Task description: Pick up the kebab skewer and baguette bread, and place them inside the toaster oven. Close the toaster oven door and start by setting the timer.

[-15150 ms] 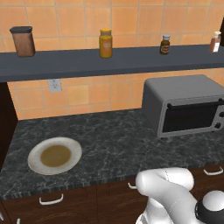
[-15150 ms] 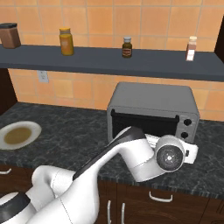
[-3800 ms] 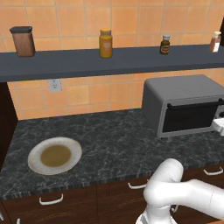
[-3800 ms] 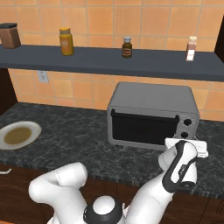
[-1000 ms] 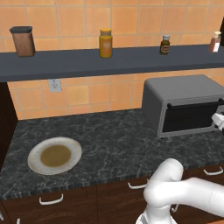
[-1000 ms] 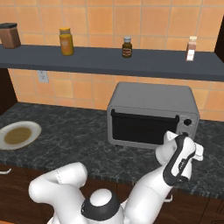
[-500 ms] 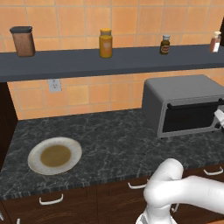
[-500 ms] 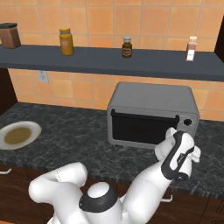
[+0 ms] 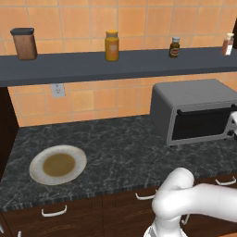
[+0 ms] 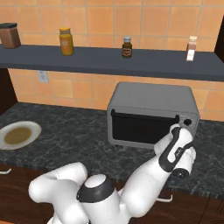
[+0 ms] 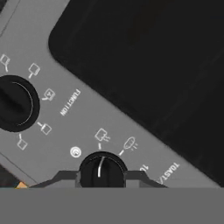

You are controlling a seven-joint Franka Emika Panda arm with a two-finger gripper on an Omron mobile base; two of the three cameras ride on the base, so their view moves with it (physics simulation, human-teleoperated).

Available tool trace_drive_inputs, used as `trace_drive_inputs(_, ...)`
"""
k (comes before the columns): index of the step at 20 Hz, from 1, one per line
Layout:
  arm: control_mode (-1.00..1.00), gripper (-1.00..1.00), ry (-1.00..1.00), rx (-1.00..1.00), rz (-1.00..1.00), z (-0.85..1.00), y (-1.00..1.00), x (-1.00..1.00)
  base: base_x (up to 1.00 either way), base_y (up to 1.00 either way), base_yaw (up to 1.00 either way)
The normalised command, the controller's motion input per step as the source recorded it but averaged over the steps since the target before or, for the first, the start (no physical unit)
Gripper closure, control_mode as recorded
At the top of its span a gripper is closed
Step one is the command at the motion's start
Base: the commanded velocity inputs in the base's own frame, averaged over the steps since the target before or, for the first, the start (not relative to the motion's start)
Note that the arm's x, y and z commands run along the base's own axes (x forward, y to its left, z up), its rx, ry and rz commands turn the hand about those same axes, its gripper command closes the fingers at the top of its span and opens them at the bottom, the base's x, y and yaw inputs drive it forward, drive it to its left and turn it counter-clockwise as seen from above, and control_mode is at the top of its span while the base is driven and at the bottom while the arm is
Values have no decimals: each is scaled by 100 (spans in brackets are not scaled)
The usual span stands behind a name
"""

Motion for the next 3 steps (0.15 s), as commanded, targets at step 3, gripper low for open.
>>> trace_drive_inputs(3,-100,100,0,36,0,0,20,0,0,0,0)
